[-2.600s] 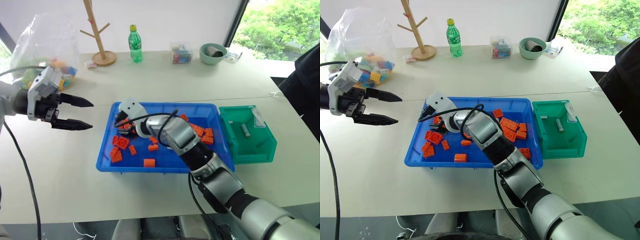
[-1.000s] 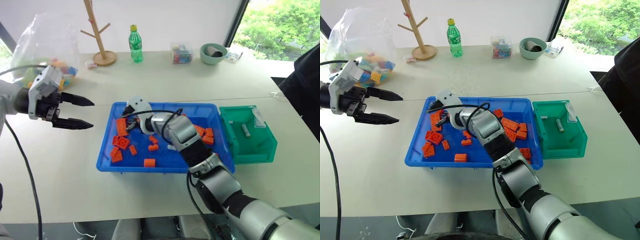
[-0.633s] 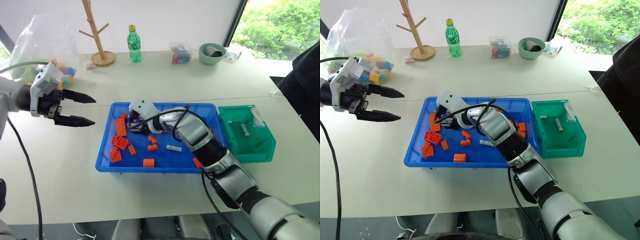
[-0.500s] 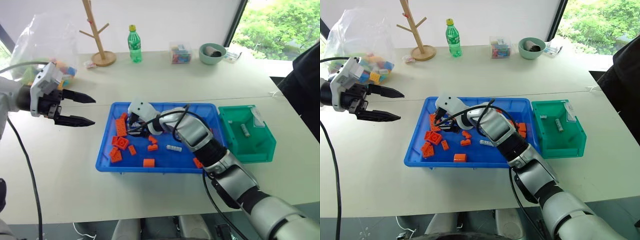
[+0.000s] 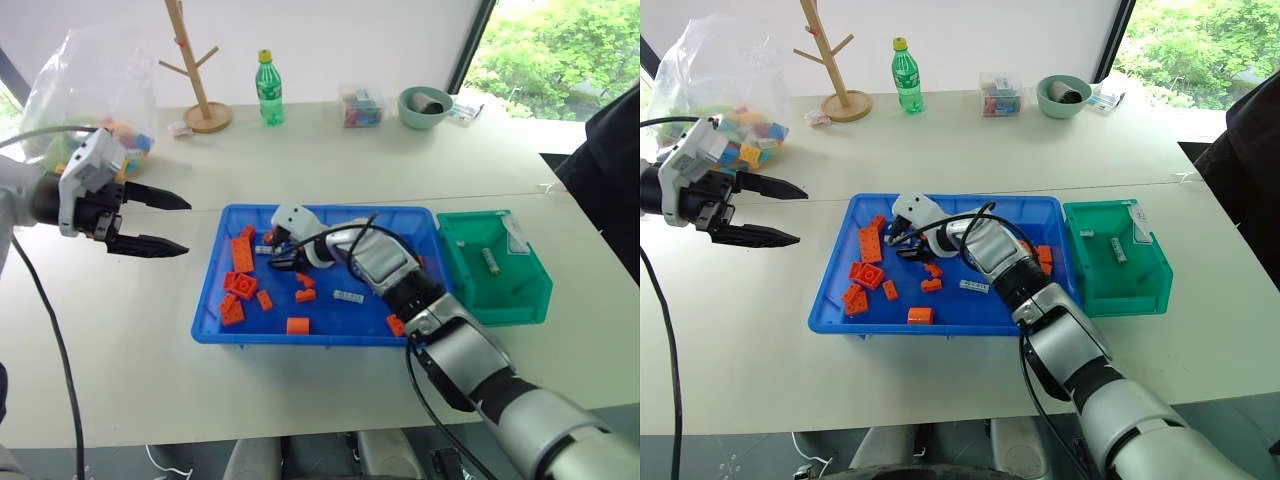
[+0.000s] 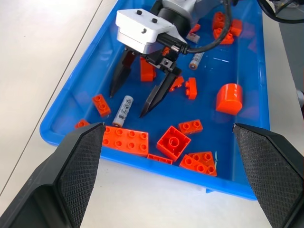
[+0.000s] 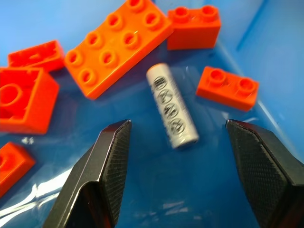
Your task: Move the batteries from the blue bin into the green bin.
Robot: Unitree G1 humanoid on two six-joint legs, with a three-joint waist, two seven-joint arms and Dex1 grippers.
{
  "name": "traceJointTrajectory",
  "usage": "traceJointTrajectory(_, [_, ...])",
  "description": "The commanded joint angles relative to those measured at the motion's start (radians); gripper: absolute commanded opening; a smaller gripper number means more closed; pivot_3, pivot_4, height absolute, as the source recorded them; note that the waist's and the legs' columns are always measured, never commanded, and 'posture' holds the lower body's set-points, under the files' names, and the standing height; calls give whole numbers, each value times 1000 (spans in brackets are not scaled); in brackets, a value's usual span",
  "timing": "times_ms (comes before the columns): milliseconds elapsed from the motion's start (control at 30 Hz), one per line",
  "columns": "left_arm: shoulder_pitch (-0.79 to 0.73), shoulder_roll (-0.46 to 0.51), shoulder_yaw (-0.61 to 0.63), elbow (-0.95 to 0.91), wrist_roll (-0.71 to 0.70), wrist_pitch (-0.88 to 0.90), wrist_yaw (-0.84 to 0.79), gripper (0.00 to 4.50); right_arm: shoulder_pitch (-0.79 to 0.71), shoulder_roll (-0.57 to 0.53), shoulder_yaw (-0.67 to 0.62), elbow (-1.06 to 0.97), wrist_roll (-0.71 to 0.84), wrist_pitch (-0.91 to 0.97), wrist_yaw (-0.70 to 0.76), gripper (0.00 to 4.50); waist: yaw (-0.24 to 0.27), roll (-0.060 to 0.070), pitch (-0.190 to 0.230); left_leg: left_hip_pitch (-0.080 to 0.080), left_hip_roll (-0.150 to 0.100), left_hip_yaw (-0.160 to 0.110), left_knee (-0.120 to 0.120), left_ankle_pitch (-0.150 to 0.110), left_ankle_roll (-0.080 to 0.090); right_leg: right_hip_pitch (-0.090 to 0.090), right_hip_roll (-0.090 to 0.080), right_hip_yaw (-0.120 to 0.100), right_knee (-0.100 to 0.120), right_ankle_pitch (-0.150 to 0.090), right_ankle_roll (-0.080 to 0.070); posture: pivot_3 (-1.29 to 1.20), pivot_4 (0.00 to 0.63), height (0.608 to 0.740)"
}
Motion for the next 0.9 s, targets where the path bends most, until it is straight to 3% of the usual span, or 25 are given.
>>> traceJointTrajectory(33, [-8,22,38,-17,-8,1,-4,4500,-15,21,-21,-5,-2,-10,12,1936,0,0,0,0,0,0,0,0,0,0,0,0,0,0,0,0,150,736])
traceJointTrajectory(167, [-12,18,39,-14,-5,1,-4,4500,-7,35,-31,-33,1,10,19,49,0,0,0,0,0,0,0,0,0,0,0,0,0,0,0,0,150,736])
traceJointTrajectory(400, [-14,12,28,-19,-13,2,-4,4500,12,22,-52,-194,23,129,29,68,1,0,0,0,0,0,0,0,0,0,0,0,0,0,0,0,150,736])
traceJointTrajectory(600, [-18,-2,13,-41,-41,18,-4,4500,19,-83,-128,-489,68,331,30,68,5,0,0,0,0,0,0,0,0,0,-1,0,0,0,0,0,150,736])
traceJointTrajectory(733, [-45,-44,15,-46,-49,30,-4,4500,111,-313,-310,-834,134,564,45,68,17,-1,0,0,-1,-1,0,0,0,1,-2,-1,-1,0,0,0,150,736])
traceJointTrajectory(900, [-82,-99,34,-32,-54,55,-4,4500,318,-612,-541,-1062,186,716,62,68,38,-1,-1,-1,-1,0,1,-1,2,3,-2,-2,-5,0,0,0,150,736])
